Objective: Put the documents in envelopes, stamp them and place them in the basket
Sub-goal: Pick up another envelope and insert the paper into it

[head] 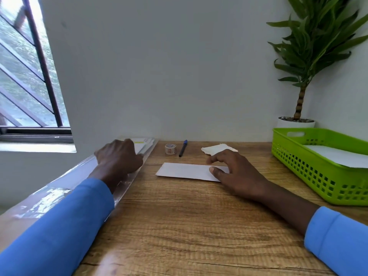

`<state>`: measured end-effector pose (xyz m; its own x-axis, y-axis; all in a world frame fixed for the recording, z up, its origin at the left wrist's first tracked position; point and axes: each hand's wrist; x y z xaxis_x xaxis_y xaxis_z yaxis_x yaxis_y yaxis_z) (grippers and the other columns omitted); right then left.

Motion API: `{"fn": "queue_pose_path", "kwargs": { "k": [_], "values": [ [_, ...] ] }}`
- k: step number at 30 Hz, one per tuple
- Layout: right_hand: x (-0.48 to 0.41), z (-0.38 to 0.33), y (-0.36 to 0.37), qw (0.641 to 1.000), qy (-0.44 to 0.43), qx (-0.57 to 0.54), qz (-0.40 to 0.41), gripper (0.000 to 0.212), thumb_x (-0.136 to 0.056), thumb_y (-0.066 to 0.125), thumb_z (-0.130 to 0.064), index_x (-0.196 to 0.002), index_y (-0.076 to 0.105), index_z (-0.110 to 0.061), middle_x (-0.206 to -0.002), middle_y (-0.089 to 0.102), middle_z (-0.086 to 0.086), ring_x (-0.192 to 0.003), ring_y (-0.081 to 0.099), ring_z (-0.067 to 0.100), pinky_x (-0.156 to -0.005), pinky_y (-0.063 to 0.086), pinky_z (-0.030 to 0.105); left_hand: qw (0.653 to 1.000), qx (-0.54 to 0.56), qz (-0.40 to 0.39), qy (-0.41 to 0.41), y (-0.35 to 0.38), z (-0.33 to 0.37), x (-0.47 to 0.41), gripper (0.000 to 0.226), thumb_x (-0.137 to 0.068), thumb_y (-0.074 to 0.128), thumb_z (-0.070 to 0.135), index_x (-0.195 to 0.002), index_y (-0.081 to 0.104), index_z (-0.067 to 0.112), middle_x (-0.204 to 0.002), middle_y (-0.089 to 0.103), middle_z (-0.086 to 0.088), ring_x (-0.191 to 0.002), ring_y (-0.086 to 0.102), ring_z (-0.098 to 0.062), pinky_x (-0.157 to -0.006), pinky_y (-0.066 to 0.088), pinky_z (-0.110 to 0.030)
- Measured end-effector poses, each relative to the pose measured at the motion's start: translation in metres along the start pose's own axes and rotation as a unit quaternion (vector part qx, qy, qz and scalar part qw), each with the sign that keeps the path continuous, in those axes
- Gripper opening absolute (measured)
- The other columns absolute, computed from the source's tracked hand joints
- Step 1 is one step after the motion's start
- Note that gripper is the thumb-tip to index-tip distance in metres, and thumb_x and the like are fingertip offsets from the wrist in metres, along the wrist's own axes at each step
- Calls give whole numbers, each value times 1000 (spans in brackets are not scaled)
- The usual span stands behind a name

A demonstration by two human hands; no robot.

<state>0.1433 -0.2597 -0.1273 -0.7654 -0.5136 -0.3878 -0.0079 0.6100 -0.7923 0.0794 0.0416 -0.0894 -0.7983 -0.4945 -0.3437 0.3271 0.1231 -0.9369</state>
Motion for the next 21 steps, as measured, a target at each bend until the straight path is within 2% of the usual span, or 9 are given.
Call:
{"fn": "queue_pose_path", "kwargs": {
  "k": [3,7,11,13,15,18,21],
  "values": [
    [1,-2,-1,1000,-3,0,-1,23,-98,61,-35,-121,63,-37,-138,56,-12,-132,45,8,-109,40,34,999,-21,4,28,2,-1,2,20,-89,65,35,-88,54,19,-102,66,-9,-85,55,-28,-69,43,-32],
    [1,-4,-2,1000,-1,0,1,24,-98,61,-35,-121,64,-35,-138,56,-11,-133,45,8,-109,41,35,997,-17,45,61,-1,7,2,8,-86,64,14,-93,62,12,-91,63,-11,-82,58,-30,-65,44,-32],
    [3,-3,-2,1000,-10,-6,10,24,-97,61,-36,-121,64,-35,-134,57,-15,-129,47,4,-106,41,29,989,14,115,89,-6,14,7,3,-84,62,6,-83,62,9,-85,68,-15,-79,65,-36,-60,44,-33],
    [3,-4,-2,1000,-20,-16,17,33,-97,61,-37,-130,61,-34,-134,56,-16,-121,52,0,-102,45,28,978,51,175,106,-10,21,9,7,-85,62,8,-87,68,7,-82,70,-16,-76,67,-38,-59,48,-35],
    [2,-6,-3,997,-32,-55,33,43,-96,63,-39,-139,54,-34,-132,57,-16,-112,58,-1,-99,51,31,954,101,244,142,-15,34,15,12,-86,61,10,-94,71,9,-80,73,-11,-69,68,-35,-60,55,-38],
    [1,-10,-5,974,-19,-223,25,63,-88,67,-56,-145,44,-43,-131,60,-14,-112,63,2,-97,53,35,896,214,325,213,-21,60,35,22,-87,65,11,-108,72,16,-91,77,-3,-72,71,-31,-63,57,-42],
    [0,-15,-4,921,-1,-389,-23,95,-73,68,-74,-152,22,-54,-137,61,-6,-122,63,11,-100,53,39,836,315,318,316,-20,88,65,25,-90,71,15,-115,71,19,-98,76,5,-75,73,-18,-63,58,-39]
  ]
}}
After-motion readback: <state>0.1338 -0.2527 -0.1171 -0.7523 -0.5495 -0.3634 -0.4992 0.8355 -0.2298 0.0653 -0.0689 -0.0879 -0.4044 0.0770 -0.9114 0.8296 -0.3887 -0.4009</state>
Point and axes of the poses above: each hand's wrist, its own x-axis away from the middle knuckle, its own y-axis out of the palm, z = x × y
